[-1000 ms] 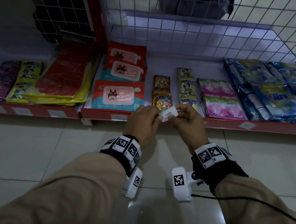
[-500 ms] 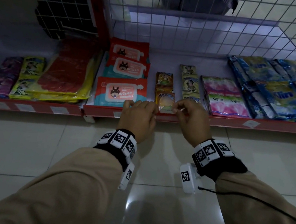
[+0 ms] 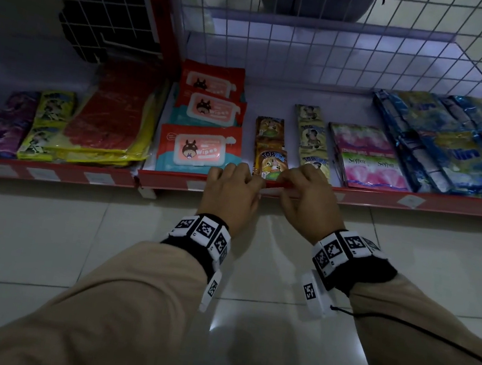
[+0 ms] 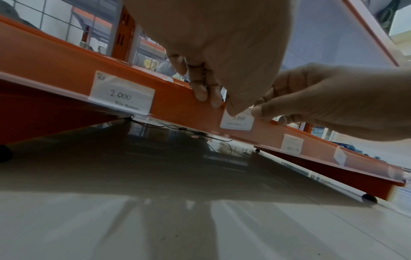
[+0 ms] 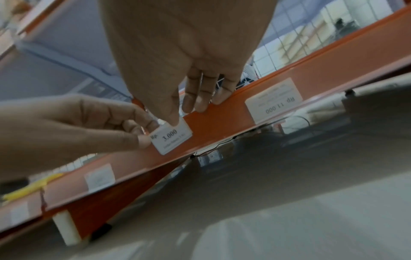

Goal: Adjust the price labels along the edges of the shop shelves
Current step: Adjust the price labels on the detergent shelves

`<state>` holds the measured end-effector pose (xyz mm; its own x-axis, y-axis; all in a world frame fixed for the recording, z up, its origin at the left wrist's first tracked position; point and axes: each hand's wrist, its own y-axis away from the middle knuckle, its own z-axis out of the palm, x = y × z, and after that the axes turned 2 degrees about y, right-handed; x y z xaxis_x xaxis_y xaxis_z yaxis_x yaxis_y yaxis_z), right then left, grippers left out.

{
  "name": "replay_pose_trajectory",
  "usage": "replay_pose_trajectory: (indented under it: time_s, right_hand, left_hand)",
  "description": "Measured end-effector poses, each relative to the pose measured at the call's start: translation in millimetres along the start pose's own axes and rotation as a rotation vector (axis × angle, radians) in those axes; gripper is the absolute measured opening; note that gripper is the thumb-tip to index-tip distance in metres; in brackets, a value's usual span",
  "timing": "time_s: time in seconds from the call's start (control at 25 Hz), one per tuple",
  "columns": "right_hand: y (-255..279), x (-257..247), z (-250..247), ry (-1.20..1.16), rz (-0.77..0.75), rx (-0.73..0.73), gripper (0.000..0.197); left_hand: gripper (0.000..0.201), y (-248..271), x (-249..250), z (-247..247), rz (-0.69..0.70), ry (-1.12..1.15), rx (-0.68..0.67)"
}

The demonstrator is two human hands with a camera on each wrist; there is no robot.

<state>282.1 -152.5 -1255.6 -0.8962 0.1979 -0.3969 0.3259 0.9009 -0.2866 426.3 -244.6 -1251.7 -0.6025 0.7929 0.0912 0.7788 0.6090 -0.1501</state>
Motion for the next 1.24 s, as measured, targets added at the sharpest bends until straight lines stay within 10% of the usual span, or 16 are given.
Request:
replay_pose_trajectory:
  time_s: [1.24]
  right_hand:
    - [19.3, 26.9, -18.5, 0.364, -0.051, -0.022, 0.015]
  left_hand:
    - [0.026, 3.4, 7.1, 3.4, -0.023, -0.029, 0.066]
